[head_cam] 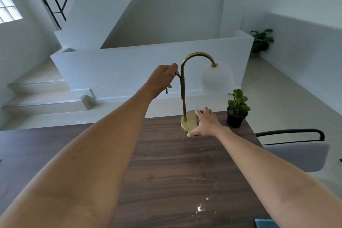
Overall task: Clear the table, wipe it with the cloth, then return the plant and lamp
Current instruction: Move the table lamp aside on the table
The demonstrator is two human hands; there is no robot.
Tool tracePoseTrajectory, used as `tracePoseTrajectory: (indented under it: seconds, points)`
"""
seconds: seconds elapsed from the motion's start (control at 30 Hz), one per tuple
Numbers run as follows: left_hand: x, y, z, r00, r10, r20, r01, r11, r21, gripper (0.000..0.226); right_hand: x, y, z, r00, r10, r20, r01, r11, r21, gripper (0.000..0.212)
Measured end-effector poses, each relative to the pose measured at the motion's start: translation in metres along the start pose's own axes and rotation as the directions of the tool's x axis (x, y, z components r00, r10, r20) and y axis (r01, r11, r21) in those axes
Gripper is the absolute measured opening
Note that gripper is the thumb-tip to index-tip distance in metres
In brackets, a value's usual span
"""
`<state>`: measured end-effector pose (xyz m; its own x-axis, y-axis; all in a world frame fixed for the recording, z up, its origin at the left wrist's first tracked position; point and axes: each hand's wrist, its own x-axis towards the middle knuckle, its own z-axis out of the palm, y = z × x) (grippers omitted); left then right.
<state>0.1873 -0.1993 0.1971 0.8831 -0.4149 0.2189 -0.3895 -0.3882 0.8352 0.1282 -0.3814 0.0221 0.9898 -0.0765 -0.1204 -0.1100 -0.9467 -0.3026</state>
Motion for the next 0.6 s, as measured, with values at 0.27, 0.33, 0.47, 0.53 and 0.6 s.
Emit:
tracePoseTrajectory:
  seconds: [0.27,0.33,0.47,0.53,0.6]
  points:
    - [0.037,-0.003,0.046,0.999,-0.050,-0.021,0.049,0.998,-0.041,0.036,0.026,0.049,0.001,1.000,0.024,0.020,-0.024,0.999,0.025,0.128]
    - [0.044,-0.007,0.054,0.998,-0.069,-0.007,0.069,0.996,-0.053,0.033,0.033,0.059,0.003,0.999,0.033,0.035,-0.034,0.999,0.031,0.129]
    - [0.055,-0.017,0.071,0.994,-0.109,0.007,0.109,0.992,-0.070,0.030,0.043,0.075,0.006,0.996,0.046,0.078,-0.048,0.998,0.028,0.129]
    - [0.059,-0.022,0.078,0.993,-0.120,0.010,0.121,0.989,-0.083,0.031,0.048,0.082,0.010,0.994,0.049,0.099,-0.052,0.998,0.027,0.129]
    - [0.064,-0.026,0.084,0.991,-0.134,0.009,0.135,0.987,-0.088,0.030,0.053,0.087,0.013,0.991,0.054,0.119,-0.058,0.998,0.032,0.130]
